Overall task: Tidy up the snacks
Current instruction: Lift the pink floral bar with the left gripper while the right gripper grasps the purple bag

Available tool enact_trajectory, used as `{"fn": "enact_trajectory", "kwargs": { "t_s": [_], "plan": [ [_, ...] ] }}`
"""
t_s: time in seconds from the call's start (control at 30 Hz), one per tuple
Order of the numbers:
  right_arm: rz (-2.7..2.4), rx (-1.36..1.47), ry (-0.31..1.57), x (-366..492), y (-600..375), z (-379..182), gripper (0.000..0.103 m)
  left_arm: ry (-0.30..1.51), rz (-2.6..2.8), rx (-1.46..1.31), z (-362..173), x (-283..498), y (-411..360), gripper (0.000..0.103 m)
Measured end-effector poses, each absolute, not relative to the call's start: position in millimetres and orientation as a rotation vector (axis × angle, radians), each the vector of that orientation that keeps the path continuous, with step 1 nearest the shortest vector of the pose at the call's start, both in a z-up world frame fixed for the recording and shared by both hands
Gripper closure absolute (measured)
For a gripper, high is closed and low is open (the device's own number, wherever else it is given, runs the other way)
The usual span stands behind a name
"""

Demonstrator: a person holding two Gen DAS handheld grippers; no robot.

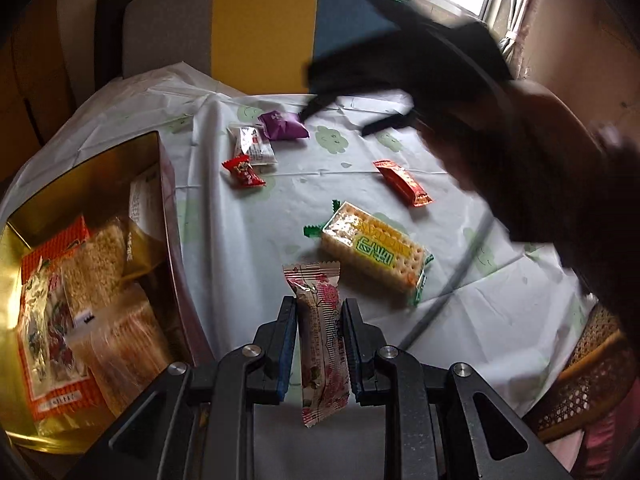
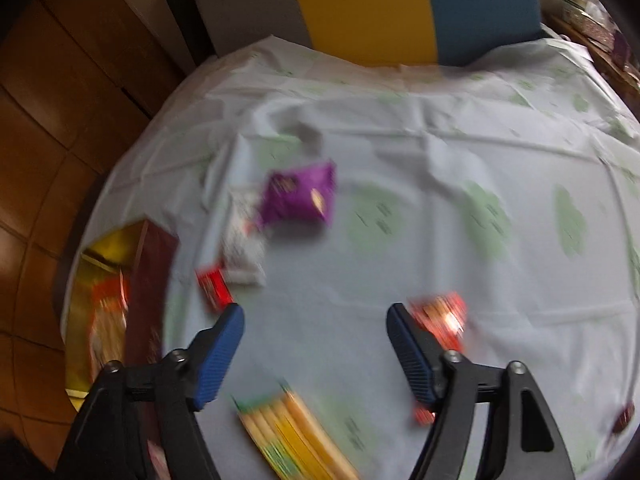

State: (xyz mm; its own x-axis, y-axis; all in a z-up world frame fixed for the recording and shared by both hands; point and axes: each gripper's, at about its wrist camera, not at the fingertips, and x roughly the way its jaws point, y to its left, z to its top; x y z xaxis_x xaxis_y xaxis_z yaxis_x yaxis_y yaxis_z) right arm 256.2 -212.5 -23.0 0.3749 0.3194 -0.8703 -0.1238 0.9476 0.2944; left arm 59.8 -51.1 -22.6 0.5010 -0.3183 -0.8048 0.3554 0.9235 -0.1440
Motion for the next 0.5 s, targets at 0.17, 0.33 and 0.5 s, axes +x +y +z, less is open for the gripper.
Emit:
{"fn": "enact_trajectory", "kwargs": {
  "t_s": [0.17,0.33,0.5],
  "plan": [
    [0.242,0.148,1.154,301,-181,-27,0.026,0.973,-0.414,0.037,-29,59,-47,0.080],
    [0.179,0.098,1.189,329,-169,-44,0.026,0.997,-0.407,0.015,-35,62,-43,0.080],
    [0.171,0.054,1.218,337,-165,-62,0.060,1.003,-0.402,0.005,-37,62,-39,0.080]
  ]
}}
